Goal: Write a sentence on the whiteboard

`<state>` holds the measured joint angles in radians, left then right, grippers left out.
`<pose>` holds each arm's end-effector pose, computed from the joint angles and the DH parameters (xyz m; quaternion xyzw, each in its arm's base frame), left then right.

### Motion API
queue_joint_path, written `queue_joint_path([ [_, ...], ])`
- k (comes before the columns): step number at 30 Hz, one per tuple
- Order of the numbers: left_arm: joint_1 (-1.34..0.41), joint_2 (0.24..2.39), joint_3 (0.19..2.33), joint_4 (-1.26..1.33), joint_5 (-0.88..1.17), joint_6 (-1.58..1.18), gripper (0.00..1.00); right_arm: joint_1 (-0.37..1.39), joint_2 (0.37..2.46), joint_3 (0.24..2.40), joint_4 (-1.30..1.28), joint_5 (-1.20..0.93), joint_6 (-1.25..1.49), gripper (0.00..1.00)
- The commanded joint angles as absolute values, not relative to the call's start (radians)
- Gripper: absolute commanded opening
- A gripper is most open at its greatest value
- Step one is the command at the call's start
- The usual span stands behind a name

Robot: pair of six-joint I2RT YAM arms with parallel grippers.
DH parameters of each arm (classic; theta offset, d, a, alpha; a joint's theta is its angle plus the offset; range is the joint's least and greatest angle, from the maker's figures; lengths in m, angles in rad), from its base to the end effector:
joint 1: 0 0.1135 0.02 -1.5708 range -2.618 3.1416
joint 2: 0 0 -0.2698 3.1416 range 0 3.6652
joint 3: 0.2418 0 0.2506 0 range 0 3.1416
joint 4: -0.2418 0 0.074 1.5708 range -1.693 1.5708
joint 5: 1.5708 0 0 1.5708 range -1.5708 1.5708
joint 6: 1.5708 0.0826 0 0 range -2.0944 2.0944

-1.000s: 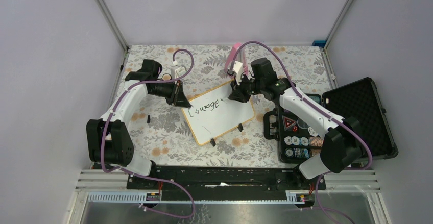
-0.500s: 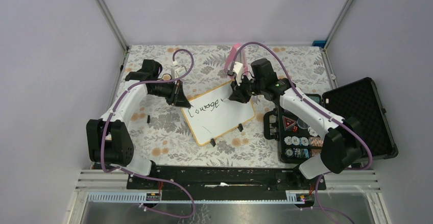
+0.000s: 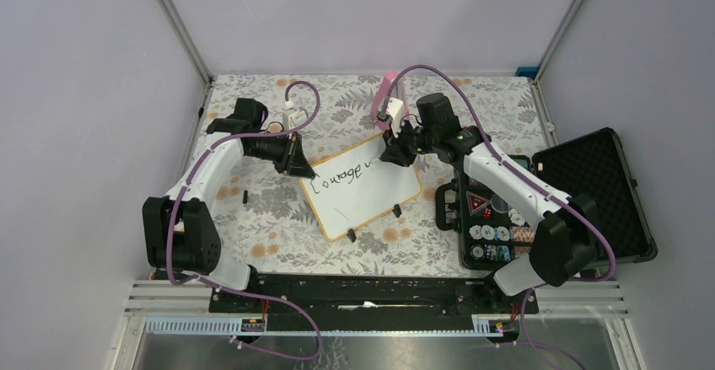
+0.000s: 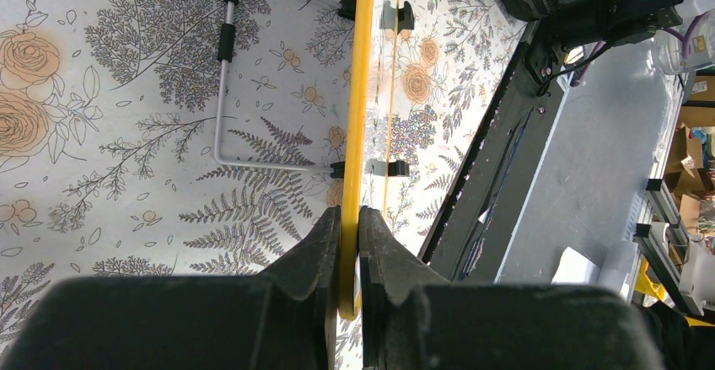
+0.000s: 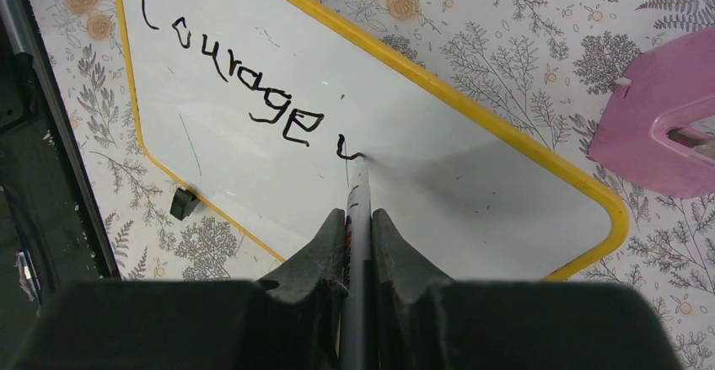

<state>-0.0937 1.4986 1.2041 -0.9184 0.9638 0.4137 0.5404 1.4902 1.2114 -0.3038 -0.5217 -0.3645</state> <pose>0.2856 -0.0950 0.2560 0.2987 0.8233 -0.4251 0.2284 0.2964 0.2258 0.2930 -0.4819 0.7116 0.2664 0.4365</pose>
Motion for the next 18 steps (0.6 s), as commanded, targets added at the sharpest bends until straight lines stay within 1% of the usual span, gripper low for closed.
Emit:
queue_joint_path([
  [1,-0.096,1.483,1.199,-0.874,0.886,0.449,0.0,0.529,1.487,1.257,-0.28,-0.492,-0.387,0.0],
  [18,-0.097,1.484,1.197,-0.873,0.885,0.452,0.0,0.529,1.47,1.182,-0.281,-0.506,-0.391,0.0],
])
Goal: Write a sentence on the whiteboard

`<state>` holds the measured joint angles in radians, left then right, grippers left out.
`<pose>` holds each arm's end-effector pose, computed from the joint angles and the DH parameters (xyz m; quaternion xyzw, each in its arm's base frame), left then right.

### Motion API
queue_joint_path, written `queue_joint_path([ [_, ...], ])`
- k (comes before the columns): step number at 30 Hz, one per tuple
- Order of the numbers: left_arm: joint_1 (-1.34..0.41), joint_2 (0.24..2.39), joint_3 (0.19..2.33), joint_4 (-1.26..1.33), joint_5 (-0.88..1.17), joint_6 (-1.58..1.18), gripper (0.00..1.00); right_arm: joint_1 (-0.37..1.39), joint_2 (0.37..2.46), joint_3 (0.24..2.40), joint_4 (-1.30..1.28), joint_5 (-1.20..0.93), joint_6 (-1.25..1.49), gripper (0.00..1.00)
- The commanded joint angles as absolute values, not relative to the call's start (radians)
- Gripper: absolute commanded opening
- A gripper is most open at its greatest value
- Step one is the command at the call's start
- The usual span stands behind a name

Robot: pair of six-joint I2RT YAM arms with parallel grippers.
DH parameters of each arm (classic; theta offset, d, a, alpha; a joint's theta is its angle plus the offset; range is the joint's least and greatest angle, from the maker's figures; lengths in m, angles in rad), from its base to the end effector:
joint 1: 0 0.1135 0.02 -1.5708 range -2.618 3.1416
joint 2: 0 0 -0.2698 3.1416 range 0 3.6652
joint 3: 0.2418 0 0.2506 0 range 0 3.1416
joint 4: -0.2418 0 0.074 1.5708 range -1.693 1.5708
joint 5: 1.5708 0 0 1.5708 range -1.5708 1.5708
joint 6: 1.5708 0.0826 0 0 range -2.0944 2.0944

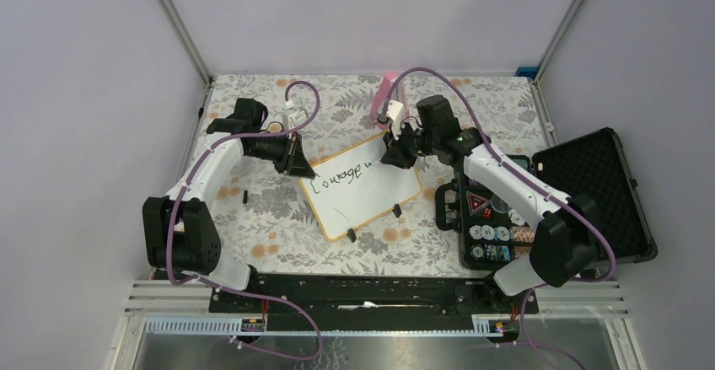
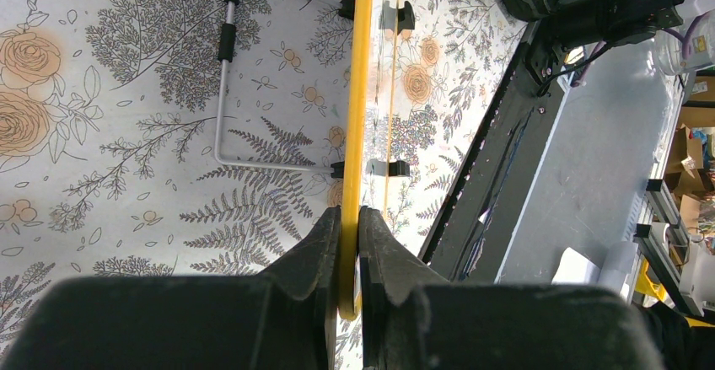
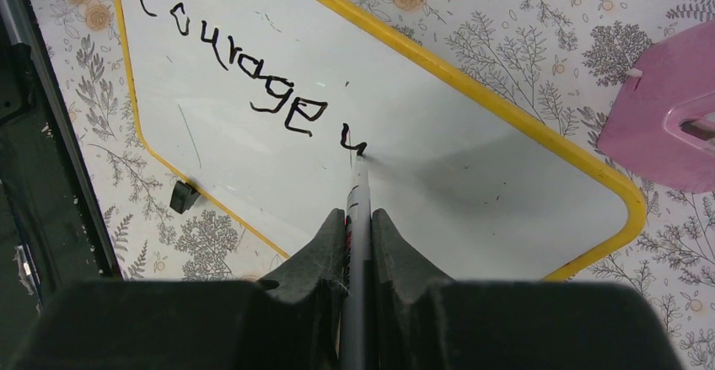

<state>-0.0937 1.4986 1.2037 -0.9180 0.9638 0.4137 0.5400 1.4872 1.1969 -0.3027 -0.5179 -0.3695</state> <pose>0.2856 -0.0950 0.2559 0.2987 0.8233 -0.4251 0.2284 0.2952 0.2246 0.2887 -0.4829 0.7139 0.2639 0.4331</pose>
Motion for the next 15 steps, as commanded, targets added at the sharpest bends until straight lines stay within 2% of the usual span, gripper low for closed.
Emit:
queue_joint_path([
  [1,-0.097,1.484,1.196,-0.873,0.886,0.453,0.0,0.529,1.469,1.179,-0.282,-0.508,-0.391,0.0],
  [15,-0.097,1.48,1.191,-0.864,0.885,0.446,0.0,0.511,1.461,1.211,-0.299,-0.478,-0.415,0.0],
])
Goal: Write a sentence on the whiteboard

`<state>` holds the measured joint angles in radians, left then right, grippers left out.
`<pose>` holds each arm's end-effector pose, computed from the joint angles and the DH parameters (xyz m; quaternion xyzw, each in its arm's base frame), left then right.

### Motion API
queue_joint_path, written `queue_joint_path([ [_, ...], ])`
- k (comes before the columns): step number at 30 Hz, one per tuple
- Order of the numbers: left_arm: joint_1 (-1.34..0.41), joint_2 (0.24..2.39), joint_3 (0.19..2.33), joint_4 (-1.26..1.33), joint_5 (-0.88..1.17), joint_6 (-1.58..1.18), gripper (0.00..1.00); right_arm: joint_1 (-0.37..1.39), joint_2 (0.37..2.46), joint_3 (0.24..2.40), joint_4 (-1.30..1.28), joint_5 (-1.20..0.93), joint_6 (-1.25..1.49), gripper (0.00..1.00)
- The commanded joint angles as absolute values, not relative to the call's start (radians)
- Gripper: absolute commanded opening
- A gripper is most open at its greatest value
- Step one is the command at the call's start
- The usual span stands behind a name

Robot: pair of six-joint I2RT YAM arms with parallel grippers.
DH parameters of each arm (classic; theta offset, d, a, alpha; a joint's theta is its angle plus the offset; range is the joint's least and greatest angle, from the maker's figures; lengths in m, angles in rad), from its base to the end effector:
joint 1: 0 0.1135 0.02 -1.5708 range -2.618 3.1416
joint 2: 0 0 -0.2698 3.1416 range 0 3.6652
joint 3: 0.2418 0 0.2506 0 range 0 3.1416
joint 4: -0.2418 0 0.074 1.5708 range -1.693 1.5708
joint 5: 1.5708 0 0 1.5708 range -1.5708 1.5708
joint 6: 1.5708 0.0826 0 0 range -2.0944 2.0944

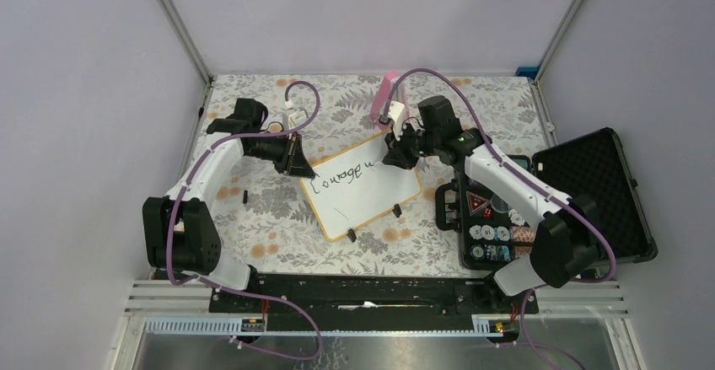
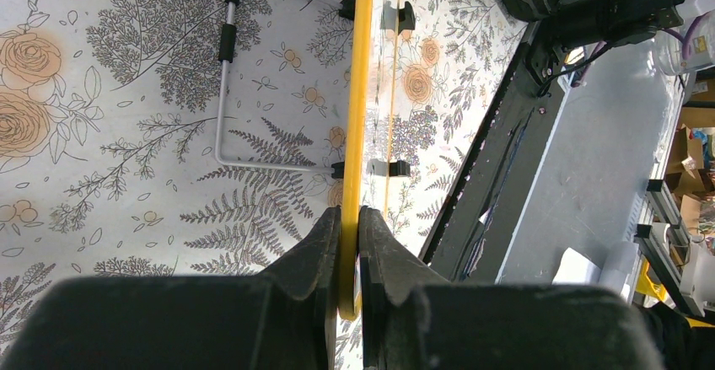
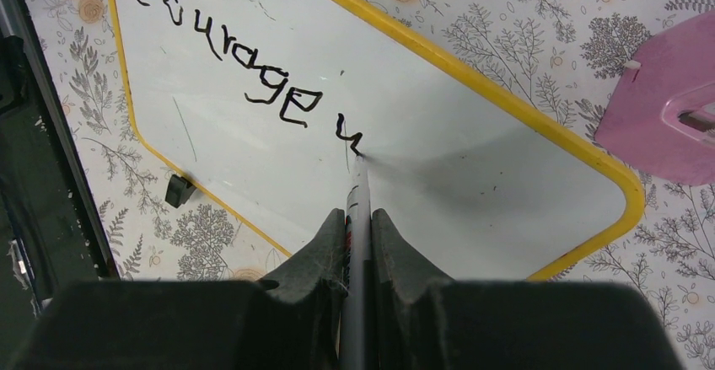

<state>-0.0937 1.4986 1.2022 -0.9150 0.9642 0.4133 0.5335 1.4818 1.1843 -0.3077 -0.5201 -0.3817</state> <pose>0.2857 -0.0950 0.2556 0.2989 0.8231 -0.4252 0.2289 0.2943 0.2215 0.2854 -0.4852 0.7151 0.2611 0.4301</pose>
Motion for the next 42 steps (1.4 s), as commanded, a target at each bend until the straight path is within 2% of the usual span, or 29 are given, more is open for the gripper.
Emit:
queue_joint_path([
  [1,-0.097,1.48,1.192,-0.865,0.886,0.446,0.0,0.51,1.462,1.212,-0.301,-0.476,-0.417,0.0],
  [13,-0.097,1.479,1.19,-0.864,0.884,0.445,0.0,0.504,1.476,1.263,-0.302,-0.482,-0.411,0.0],
  [42,-0.097,1.479,1.192,-0.864,0.887,0.443,0.0,0.485,1.452,1.227,-0.314,-0.569,-0.389,0.0],
])
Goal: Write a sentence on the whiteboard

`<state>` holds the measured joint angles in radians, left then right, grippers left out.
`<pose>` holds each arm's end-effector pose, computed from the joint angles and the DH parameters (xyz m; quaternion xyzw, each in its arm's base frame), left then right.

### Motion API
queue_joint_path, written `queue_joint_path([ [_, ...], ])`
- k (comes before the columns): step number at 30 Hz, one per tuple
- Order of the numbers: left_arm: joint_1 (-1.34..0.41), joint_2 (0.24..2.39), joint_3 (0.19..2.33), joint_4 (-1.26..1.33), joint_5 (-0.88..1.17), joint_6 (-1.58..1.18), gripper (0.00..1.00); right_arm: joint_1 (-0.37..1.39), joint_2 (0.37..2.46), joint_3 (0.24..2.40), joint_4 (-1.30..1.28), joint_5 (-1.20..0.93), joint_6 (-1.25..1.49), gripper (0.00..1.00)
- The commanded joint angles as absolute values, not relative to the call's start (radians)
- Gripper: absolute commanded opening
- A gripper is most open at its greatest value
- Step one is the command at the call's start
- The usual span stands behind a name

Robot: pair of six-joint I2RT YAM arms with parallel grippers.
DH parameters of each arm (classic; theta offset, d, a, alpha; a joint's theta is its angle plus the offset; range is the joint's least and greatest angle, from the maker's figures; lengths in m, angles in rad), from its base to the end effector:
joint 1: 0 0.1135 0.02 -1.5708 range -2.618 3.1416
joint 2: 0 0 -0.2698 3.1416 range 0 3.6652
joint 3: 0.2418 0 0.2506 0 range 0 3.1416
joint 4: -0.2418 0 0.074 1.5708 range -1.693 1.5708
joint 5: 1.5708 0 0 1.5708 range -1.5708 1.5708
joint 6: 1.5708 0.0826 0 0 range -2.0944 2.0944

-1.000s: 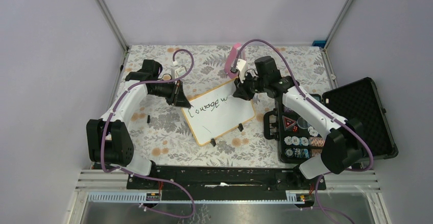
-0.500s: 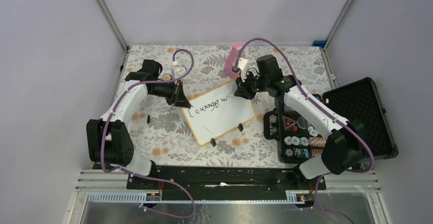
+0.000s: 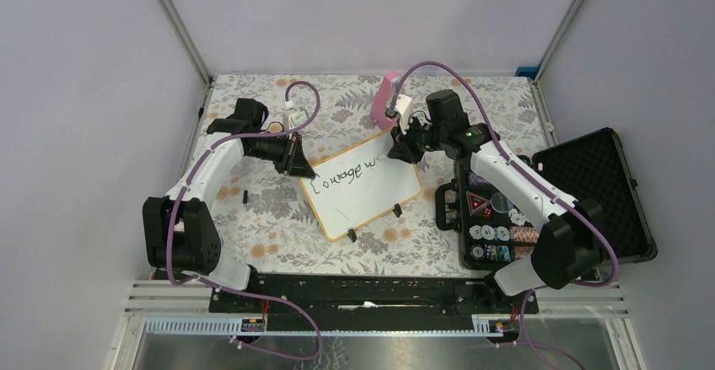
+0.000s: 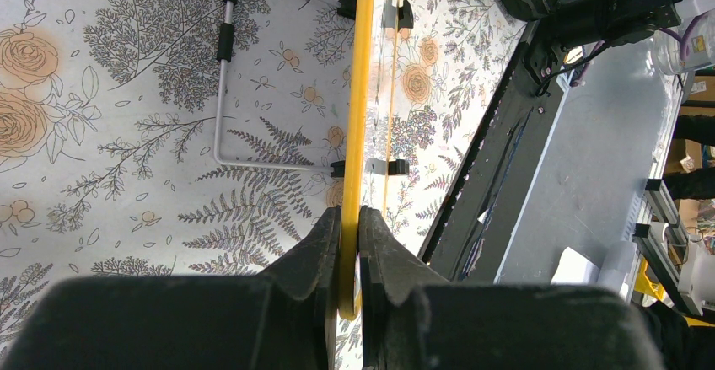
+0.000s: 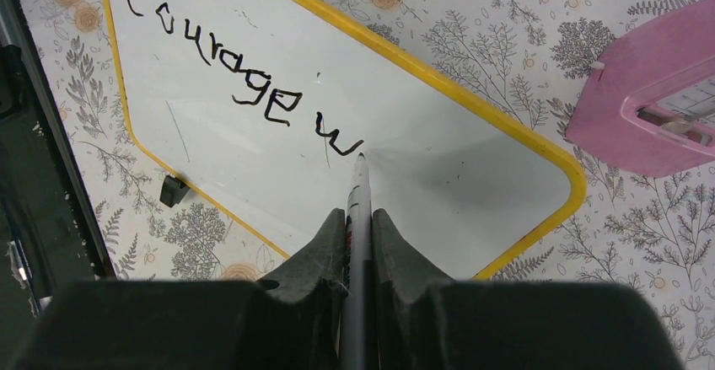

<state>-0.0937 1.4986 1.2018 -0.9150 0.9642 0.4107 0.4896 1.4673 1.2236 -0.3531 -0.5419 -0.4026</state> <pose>0.2857 -0.0950 0.2555 0.2977 0.8236 -0.4255 0.2282 0.2999 0.2081 0.3000 -0.4804 0.7141 0.2559 0.4402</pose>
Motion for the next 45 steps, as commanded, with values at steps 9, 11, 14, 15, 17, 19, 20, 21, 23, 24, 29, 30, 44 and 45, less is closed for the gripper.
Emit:
queue_joint_path([
  [9,-0.097,1.483,1.195,-0.864,0.885,0.442,0.0,0.484,1.477,1.233,-0.3,-0.548,-0.392,0.0],
  [11,-0.097,1.483,1.194,-0.864,0.885,0.442,0.0,0.485,1.481,1.238,-0.298,-0.542,-0.391,0.0],
  [14,-0.097,1.483,1.195,-0.864,0.885,0.442,0.0,0.485,1.485,1.237,-0.286,-0.533,-0.391,0.0],
  [15,-0.097,1.483,1.195,-0.864,0.885,0.442,0.0,0.485,1.488,1.239,-0.286,-0.53,-0.389,0.0],
  [17,-0.097,1.483,1.195,-0.864,0.884,0.443,0.0,0.485,1.492,1.238,-0.279,-0.522,-0.381,0.0],
  [19,-0.097,1.483,1.194,-0.865,0.882,0.442,0.0,0.485,1.494,1.239,-0.278,-0.508,-0.385,0.0],
  [20,-0.097,1.483,1.194,-0.864,0.882,0.442,0.0,0.485,1.494,1.239,-0.279,-0.502,-0.386,0.0],
  [21,-0.097,1.482,1.193,-0.864,0.881,0.443,0.0,0.485,1.493,1.239,-0.277,-0.497,-0.39,0.0],
  [23,-0.097,1.481,1.193,-0.865,0.879,0.443,0.0,0.485,1.489,1.236,-0.279,-0.488,-0.395,0.0],
  [24,-0.097,1.481,1.192,-0.864,0.879,0.443,0.0,0.484,1.486,1.236,-0.279,-0.483,-0.398,0.0],
  [29,-0.097,1.481,1.195,-0.864,0.879,0.443,0.0,0.47,1.475,1.233,-0.287,-0.468,-0.405,0.0],
  [30,-0.097,1.481,1.195,-0.864,0.88,0.443,0.0,0.466,1.473,1.232,-0.286,-0.467,-0.406,0.0],
  [44,-0.096,1.484,1.195,-0.864,0.882,0.443,0.0,0.459,1.483,1.224,-0.296,-0.536,-0.397,0.0],
  [45,-0.097,1.484,1.195,-0.864,0.882,0.443,0.0,0.461,1.484,1.223,-0.296,-0.539,-0.397,0.0],
])
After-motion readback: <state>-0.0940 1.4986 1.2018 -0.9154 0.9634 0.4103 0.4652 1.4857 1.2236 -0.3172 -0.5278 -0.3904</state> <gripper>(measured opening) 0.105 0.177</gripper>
